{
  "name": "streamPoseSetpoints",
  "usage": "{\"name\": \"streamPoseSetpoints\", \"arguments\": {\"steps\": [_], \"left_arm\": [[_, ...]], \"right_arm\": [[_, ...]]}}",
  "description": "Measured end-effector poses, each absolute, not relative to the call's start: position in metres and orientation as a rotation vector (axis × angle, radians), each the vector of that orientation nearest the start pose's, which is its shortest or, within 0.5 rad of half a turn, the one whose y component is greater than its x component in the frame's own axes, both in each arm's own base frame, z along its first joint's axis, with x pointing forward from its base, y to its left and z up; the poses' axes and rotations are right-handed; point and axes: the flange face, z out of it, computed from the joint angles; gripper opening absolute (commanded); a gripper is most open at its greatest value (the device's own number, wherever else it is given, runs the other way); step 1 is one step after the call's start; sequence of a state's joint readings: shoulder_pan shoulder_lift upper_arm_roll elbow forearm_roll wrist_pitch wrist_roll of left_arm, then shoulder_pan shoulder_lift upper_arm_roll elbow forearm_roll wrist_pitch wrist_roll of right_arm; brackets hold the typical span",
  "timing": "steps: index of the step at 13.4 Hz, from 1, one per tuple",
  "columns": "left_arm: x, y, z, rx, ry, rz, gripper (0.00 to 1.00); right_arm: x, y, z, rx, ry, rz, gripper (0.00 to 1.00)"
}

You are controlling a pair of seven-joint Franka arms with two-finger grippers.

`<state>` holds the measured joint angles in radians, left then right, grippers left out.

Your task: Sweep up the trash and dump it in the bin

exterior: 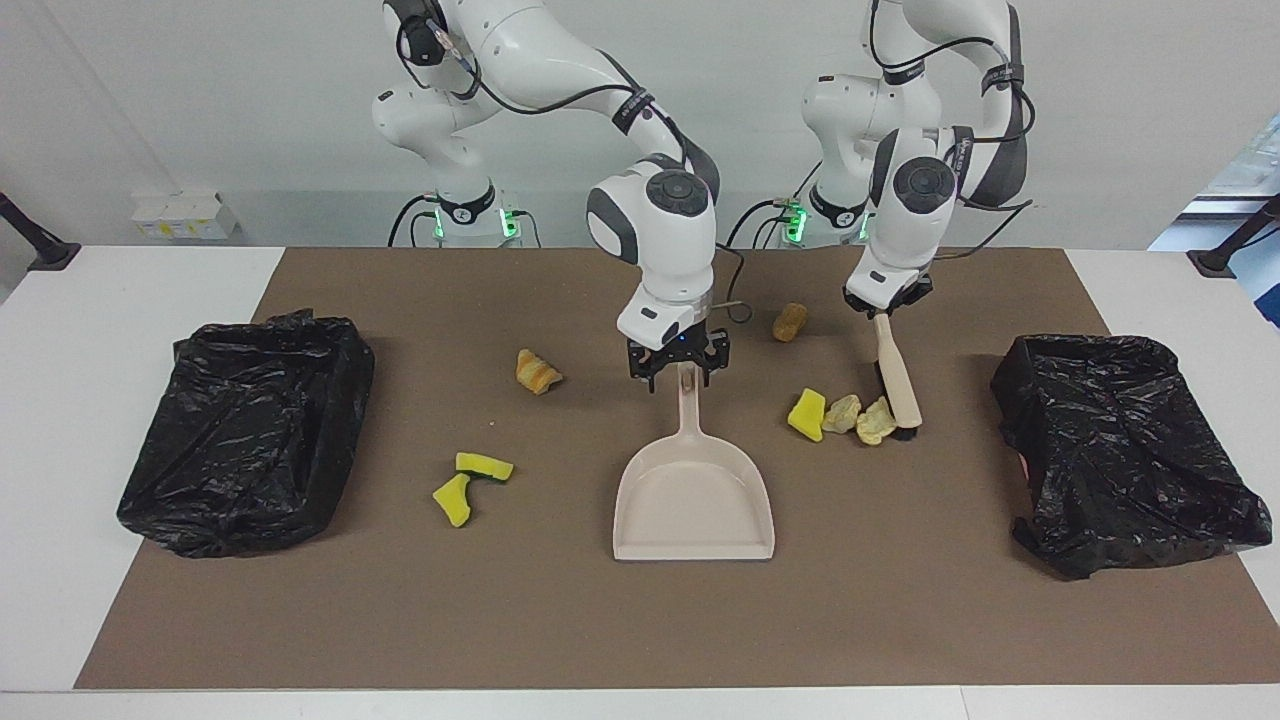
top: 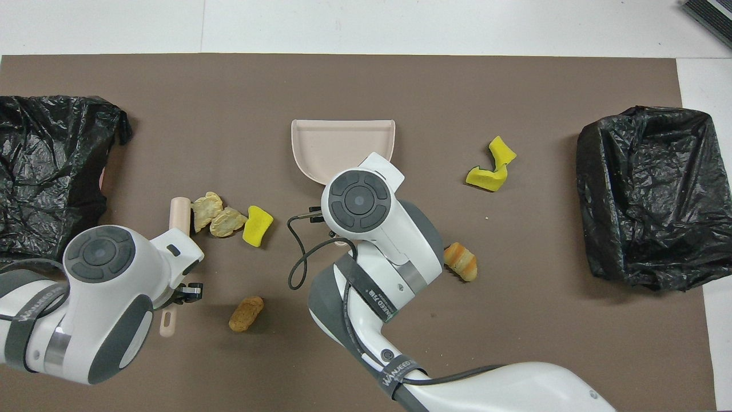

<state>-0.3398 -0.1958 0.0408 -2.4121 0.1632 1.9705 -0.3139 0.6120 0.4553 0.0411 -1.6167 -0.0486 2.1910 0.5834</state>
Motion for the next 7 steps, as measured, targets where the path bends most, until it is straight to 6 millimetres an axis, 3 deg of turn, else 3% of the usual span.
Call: {"name": "streamPoseSetpoints", "arguments": {"steps": [3, 7], "left_arm": [[0.414, -0.133, 0.374, -2.918, 0.147, 0.299, 0.0], [0.4, -0.131, 0.412, -2.858, 0.042, 0.414, 0.0]], "right_arm": [[0.548, 0.424, 0.367, -3.079, -0.17, -0.194, 0.55], [0.547, 0.428, 0.356, -3.094, -0.194, -0.193, 0.29]]}}
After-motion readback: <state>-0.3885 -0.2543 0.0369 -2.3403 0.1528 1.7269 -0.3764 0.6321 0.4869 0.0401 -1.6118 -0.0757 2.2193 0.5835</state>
